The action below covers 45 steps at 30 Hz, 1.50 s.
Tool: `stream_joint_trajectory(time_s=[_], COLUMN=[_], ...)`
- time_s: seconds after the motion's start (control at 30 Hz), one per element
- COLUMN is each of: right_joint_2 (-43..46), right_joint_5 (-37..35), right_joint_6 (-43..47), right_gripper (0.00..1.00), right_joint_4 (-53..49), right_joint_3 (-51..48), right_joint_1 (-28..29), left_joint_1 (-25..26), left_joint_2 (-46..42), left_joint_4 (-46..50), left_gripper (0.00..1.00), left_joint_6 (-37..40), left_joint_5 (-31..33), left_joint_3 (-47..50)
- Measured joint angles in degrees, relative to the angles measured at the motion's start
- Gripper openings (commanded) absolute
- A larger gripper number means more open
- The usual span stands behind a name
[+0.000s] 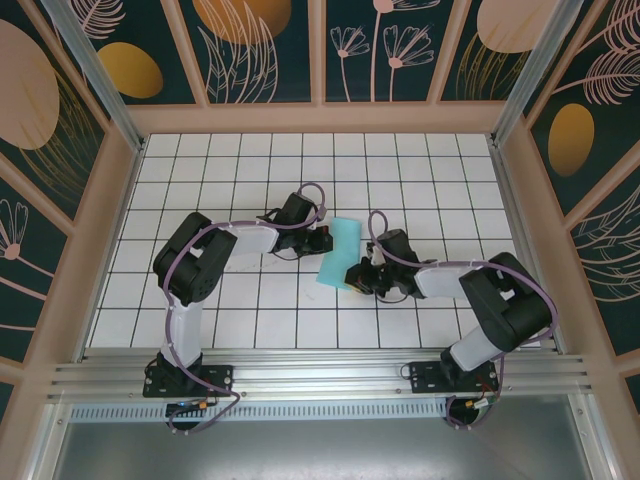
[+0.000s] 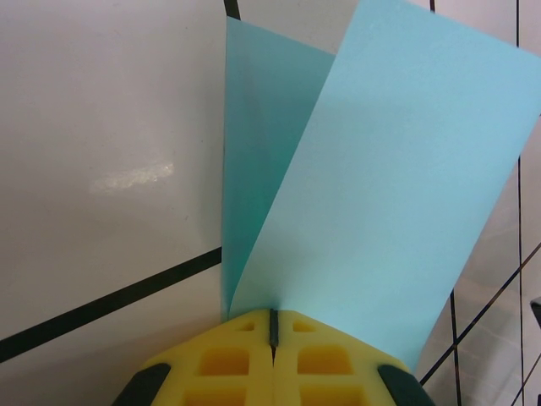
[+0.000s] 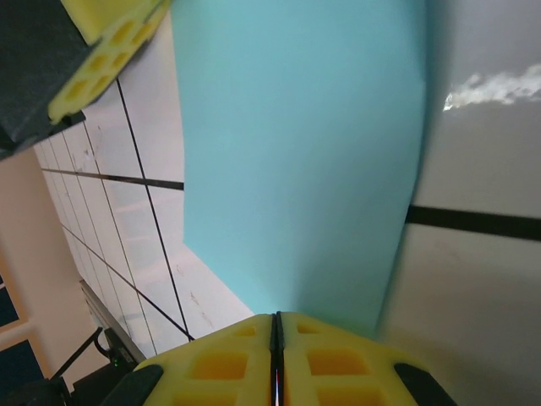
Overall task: Fold a paper plane with a square sheet of paper (pick it up from the middle)
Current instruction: Fold the square sheet of paper in half at the center of the table.
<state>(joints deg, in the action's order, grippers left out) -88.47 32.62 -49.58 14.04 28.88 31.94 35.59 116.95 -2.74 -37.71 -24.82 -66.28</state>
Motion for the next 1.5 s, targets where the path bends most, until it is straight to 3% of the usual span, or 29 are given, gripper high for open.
stream_joint_trajectory(time_s=[0.5,0.8,1.07,1.5], right_joint_2=[-1.0,-0.3,-8.3,-11.8], right_joint_5=[-3.0,-2.3,-1.1,-1.1], right_joint_6=[2.8,4.6,5.8,6.2], right_gripper=[0.12,0.13,0.12,0.13], right_joint_4=[-8.8,-5.1,-3.1,0.0], right_joint_3=[6.2,12.5,13.9,11.0], right_joint_1=[0.7,-8.5,-8.9,-9.7], left_joint_1=[0.0,0.0,0.0,0.0], left_joint_2=[0.1,0.1,0.1,0.2], left_joint_4=[0.0,0.0,0.0,0.0], left_gripper=[0.00,0.00,0.00,0.00], left_joint_6=[0.1,0.2,0.2,0.2], left_joint_5=[0.0,0.0,0.0,-0.1], left_joint_3=[-0.1,-0.1,-0.1,-0.2])
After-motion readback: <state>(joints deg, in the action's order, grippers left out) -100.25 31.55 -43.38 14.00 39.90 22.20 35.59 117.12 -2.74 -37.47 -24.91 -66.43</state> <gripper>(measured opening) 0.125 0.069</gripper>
